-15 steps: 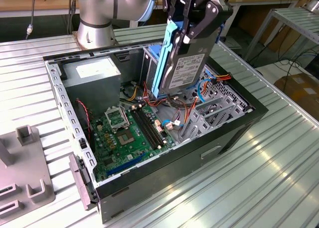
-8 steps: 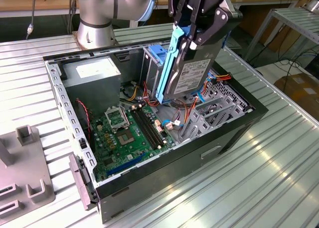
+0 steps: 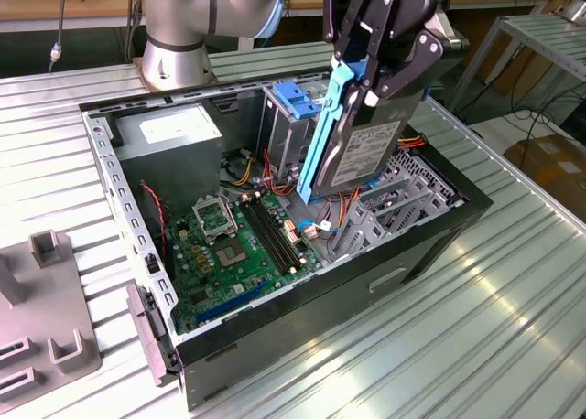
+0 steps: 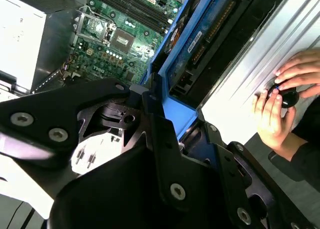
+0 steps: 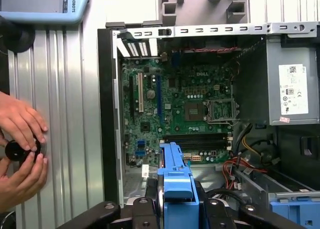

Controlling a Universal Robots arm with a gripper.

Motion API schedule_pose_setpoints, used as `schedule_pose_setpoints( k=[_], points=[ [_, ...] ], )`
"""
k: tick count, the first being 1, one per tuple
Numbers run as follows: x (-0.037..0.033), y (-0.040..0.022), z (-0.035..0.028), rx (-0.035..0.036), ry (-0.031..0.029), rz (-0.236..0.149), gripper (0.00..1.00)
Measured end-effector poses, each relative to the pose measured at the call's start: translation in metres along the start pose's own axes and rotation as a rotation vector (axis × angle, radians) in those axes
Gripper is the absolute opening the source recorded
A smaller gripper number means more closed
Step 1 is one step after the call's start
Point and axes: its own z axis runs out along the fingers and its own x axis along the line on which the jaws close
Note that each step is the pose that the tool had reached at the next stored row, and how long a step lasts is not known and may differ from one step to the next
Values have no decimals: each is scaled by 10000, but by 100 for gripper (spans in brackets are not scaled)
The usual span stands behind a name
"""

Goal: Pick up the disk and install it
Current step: 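Insert the disk into the insertion slot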

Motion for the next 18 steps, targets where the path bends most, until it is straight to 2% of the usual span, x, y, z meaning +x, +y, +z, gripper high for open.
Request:
schedule_pose_setpoints(
  k=[7,10,14,18],
  points=[
    [105,-27,5,-2,5,-1,37],
    [105,-127,8,-7,7,1,37],
    [94,-416,19,-23,9,0,37],
    [88,-566,35,-29,8,-1,37]
  ],
)
